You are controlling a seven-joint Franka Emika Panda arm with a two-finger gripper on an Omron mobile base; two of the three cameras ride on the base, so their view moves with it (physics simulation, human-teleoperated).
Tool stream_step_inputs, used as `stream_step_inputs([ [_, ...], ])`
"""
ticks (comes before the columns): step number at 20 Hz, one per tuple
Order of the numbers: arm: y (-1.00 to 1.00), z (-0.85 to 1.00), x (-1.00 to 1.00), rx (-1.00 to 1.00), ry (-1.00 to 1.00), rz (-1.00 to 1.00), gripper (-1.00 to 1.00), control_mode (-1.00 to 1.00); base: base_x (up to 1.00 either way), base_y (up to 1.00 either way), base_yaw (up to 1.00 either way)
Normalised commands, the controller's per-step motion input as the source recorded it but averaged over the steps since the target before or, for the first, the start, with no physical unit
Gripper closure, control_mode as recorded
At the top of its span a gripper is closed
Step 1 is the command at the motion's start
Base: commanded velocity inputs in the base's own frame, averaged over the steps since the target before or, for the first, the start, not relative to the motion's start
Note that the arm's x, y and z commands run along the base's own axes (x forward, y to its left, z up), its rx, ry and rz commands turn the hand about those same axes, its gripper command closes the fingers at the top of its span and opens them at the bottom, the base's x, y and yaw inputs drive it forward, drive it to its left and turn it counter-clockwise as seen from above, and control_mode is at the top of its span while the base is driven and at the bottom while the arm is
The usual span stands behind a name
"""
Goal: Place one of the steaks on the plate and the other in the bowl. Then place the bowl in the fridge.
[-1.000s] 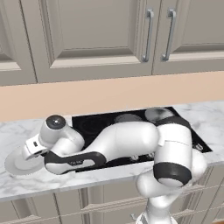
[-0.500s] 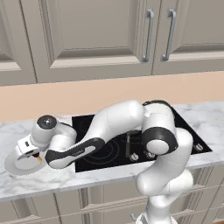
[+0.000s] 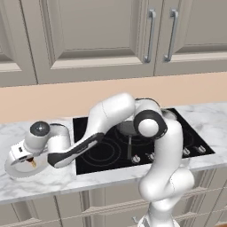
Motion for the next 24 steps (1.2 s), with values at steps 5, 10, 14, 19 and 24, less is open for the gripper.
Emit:
stream_step_inputs([
  [5, 0.23, -0.17, 0.34, 0.00, 0.00, 0.00, 1.00, -1.00, 0.00, 0.00, 0.00],
  [10, 0.01, -0.29, 0.59, 0.00, 0.00, -0.01, 1.00, -1.00, 0.00, 0.00, 0.00],
  [14, 0.01, -0.27, 0.56, 0.00, 0.00, 0.00, -1.00, -1.00, 0.00, 0.00, 0.00],
  [19, 0.27, -0.10, 0.32, 0.00, 0.00, 0.00, -1.00, -1.00, 0.00, 0.00, 0.00],
  [24, 0.30, -0.01, 0.23, 0.00, 0.00, 0.00, -1.00, -1.00, 0.00, 0.00, 0.00],
])
